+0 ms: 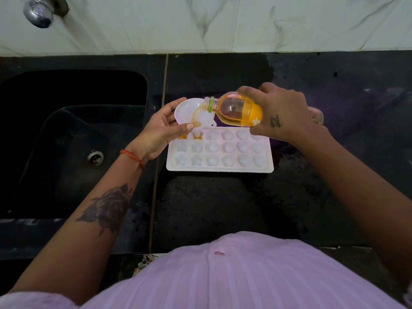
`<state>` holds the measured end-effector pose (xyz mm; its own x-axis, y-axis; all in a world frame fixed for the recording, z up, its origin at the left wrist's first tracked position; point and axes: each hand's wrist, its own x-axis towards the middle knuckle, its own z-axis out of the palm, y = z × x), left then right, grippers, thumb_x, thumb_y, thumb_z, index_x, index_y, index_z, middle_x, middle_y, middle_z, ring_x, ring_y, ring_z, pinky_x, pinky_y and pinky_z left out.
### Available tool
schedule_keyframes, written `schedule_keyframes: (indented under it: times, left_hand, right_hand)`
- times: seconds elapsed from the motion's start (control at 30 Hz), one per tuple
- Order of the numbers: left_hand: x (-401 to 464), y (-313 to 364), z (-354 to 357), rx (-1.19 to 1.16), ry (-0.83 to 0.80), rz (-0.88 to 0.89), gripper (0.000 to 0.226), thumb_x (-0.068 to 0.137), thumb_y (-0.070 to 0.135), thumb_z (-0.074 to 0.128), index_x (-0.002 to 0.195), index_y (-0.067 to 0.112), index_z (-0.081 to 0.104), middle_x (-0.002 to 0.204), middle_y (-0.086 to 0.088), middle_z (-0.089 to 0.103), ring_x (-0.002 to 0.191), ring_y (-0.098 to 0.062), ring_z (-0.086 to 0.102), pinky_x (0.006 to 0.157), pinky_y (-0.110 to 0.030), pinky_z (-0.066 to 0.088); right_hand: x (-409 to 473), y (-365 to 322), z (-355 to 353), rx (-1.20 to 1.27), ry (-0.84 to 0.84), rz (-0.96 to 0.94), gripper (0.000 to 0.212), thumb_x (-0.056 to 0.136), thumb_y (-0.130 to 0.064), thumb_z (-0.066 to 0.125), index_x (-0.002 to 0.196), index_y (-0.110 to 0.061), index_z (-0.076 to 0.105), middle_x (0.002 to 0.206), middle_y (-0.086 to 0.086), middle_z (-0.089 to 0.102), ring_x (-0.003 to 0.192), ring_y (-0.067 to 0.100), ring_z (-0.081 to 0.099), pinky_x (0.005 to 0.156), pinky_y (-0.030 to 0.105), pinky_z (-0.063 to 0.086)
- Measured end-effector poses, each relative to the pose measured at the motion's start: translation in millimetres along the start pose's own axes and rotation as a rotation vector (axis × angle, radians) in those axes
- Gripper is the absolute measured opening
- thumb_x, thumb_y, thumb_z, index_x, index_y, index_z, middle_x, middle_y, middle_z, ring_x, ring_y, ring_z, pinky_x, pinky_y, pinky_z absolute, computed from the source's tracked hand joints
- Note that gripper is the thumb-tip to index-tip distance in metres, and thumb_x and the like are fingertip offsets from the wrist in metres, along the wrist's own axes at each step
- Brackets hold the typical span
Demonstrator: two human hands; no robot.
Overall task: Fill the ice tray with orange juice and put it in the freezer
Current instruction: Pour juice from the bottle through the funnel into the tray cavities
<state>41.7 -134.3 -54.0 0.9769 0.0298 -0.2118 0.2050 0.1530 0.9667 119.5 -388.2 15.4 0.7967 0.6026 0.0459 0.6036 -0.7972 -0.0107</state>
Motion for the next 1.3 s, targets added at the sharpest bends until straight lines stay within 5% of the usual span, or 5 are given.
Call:
schedule_keyframes:
  times: [0.37, 1.3]
  left_hand:
    - [3.2, 6.2, 4.4, -0.002, 0.002, 0.014, 0.073, 0.063, 0.015, 0.078, 0.13, 0.023, 0.049, 0.112, 0.008, 0.066, 0.108, -0.012, 0.065, 0.078, -0.027, 0.056]
    - [10.0, 1.3, 26.1, 0.024, -0.077, -0.019, 0.083, 0.061, 0.015, 0.078, 0.137, 0.018, 0.044, 0.119, 0.001, 0.063, 0.108, -0.016, 0.065, 0.084, -0.03, 0.056]
  right_hand:
    - [-12.4, 7.5, 5.8, 0.191, 0.021, 0.06, 0.083, 0.064, -0.043, 0.076, 0.135, -0.033, 0.036, 0.113, 0.007, 0.056, 0.098, 0.029, 0.053, 0.073, 0.033, 0.035]
    - [-21.8, 26.6, 3.4, -0.014, 0.003, 0.072, 0.082, 0.071, -0.045, 0.073, 0.14, -0.035, 0.029, 0.12, 0.011, 0.052, 0.099, 0.034, 0.055, 0.074, 0.037, 0.037]
